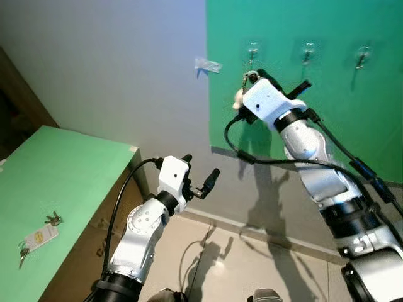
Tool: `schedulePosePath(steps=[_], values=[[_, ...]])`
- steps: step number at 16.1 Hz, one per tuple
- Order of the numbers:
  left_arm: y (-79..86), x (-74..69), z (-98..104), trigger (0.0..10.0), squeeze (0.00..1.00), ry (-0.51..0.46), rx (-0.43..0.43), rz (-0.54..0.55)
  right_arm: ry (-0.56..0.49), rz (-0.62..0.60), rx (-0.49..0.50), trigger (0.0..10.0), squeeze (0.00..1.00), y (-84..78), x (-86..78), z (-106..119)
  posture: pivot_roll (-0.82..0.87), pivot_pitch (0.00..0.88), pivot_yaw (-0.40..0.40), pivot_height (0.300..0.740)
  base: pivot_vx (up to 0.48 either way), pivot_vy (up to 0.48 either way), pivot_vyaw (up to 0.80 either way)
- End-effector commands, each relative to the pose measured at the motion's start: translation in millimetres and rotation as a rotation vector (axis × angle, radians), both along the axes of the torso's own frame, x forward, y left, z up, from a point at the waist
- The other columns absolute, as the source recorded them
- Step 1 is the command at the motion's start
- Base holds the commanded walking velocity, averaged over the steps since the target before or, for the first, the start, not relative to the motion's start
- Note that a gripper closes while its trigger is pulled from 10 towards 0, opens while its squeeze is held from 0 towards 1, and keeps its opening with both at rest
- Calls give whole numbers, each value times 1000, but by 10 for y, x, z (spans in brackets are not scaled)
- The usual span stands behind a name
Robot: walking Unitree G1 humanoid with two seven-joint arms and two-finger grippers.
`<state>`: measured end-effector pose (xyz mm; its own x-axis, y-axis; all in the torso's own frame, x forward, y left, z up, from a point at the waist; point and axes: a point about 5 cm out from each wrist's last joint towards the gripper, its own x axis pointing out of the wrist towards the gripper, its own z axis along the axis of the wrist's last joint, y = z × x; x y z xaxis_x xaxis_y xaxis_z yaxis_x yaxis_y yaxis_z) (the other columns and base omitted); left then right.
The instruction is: Hang keys on a hook
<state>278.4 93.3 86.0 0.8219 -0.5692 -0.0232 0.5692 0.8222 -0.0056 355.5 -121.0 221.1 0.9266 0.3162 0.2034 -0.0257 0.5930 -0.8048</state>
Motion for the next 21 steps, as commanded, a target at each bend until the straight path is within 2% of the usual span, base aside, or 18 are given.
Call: schedulePosePath(steps=[1, 4, 7, 11, 13, 14, 15, 16, 18, 21], values=[[-9, -22, 8, 10000, 0, 2, 4, -12, -53, 15, -31, 0, 0, 53, 24, 92, -264, 35, 95, 720, 0, 0, 0], [-12, -36, 13, 10000, 0, 1, 6, -16, -177, 38, -189, 0, 0, 123, 48, 227, -258, 38, 94, 720, 0, 0, 0], [-11, -50, 12, 10000, 0, 0, 5, -13, -291, 116, -332, 0, 0, 196, 13, 336, -263, 34, 94, 720, 0, 0, 0], [-35, -55, 12, 10000, 0, -4, 2, -14, -369, 134, -472, 0, 0, 180, 40, 312, -261, 23, 92, 720, 0, 0, 0], [-32, -55, 10, 10000, 0, -4, 3, -12, -284, 100, -363, 0, 0, 113, 114, 272, -258, 19, 89, 720, 0, 0, 0], [-32, -57, 8, 10000, 0, -5, 4, -11, -193, 74, -234, 0, 0, 70, 156, 236, -253, 15, 85, 720, 0, 0, 0], [-26, -63, 6, 10000, 0, -6, 4, -8, -30, 29, 11, 0, 0, -9, 223, 158, -247, 12, 82, 720, 0, 0, 0], [-21, -65, 5, 10000, 0, -6, 4, -5, 28, 19, 102, 0, 0, -34, 247, 125, -247, 12, 82, 720, 0, 0, 0], [-7, -76, 1, 10000, 0, -5, 7, -3, 123, 36, 262, 0, 0, -20, 254, 99, -245, 13, 82, 720, 0, 0, 0], [1, -84, -3, 10000, 0, -5, 11, -4, 249, 125, 409, 0, 0, 62, 198, 78, -248, 16, 84, 720, 0, 0, 0]])
